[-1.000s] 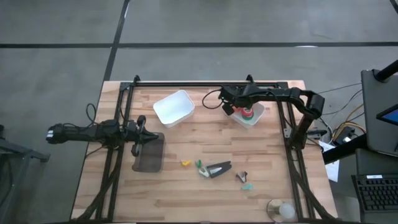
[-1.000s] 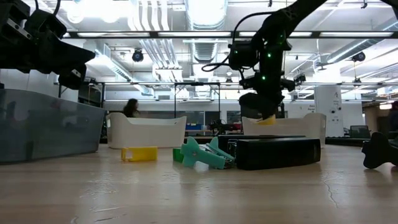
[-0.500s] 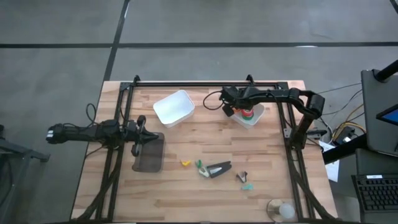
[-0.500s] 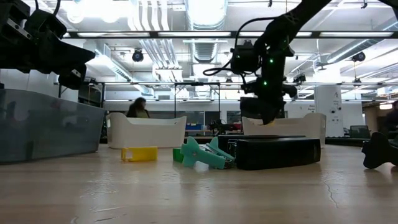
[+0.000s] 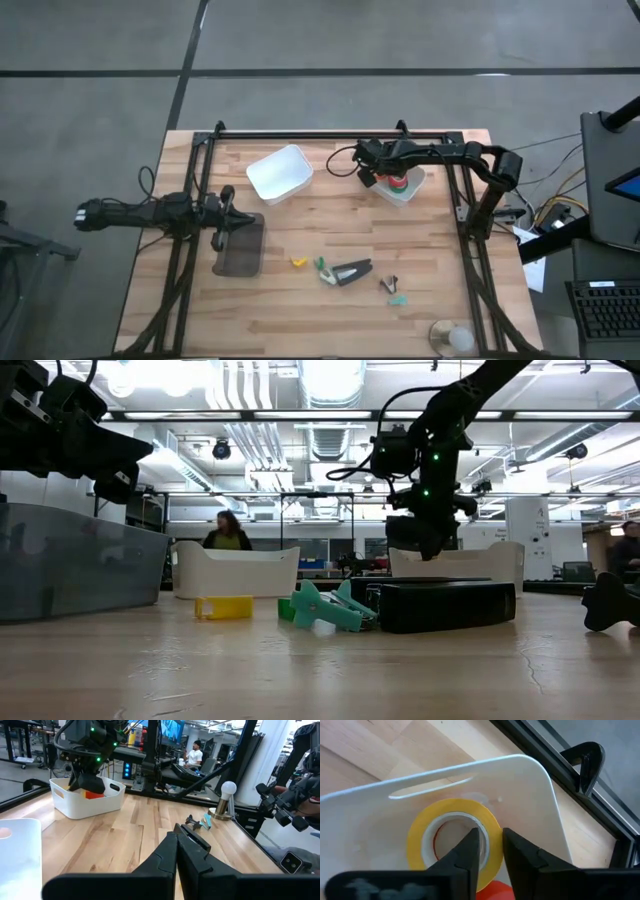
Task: Pick and place Stapler, Stapler remover, tape
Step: Put the yellow tape into the right white bin, then put the black stapler into the left white bin
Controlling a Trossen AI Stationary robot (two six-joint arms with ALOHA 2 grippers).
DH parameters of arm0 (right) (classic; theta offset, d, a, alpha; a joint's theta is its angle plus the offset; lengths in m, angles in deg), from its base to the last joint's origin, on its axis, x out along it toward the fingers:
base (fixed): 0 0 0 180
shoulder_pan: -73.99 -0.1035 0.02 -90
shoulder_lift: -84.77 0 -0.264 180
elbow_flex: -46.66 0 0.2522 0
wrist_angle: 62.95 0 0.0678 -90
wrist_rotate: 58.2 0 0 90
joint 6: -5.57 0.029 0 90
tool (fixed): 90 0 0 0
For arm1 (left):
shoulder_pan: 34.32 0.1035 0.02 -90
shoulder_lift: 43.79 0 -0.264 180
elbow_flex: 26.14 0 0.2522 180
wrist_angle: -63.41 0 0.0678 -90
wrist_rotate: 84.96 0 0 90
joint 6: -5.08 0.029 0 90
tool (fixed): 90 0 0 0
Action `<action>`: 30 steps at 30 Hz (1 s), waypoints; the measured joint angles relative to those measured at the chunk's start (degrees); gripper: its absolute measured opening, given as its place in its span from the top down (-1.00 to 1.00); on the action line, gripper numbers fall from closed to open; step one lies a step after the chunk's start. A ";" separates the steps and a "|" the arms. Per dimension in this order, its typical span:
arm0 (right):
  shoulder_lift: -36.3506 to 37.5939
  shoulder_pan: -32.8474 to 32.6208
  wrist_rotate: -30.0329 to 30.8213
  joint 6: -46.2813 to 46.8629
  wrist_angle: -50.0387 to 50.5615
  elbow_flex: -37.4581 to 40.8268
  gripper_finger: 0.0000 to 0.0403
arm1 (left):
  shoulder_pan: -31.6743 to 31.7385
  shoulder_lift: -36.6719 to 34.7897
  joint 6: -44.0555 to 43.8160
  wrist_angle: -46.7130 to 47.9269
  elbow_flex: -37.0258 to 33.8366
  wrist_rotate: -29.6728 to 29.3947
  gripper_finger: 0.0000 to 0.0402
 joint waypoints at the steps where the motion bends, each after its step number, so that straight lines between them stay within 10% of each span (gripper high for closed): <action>1: 0.00 0.00 -0.01 -0.01 0.04 -0.08 0.53 | 0.00 0.00 0.00 0.00 0.00 -0.01 0.94; 13: 1.11 -2.03 -1.98 0.16 2.32 -0.09 0.04 | -0.01 0.00 0.00 0.00 0.00 0.00 0.94; 30: 7.97 -10.70 -2.67 -0.68 2.44 -0.07 -0.02 | -0.01 0.00 0.00 0.00 0.00 0.01 0.94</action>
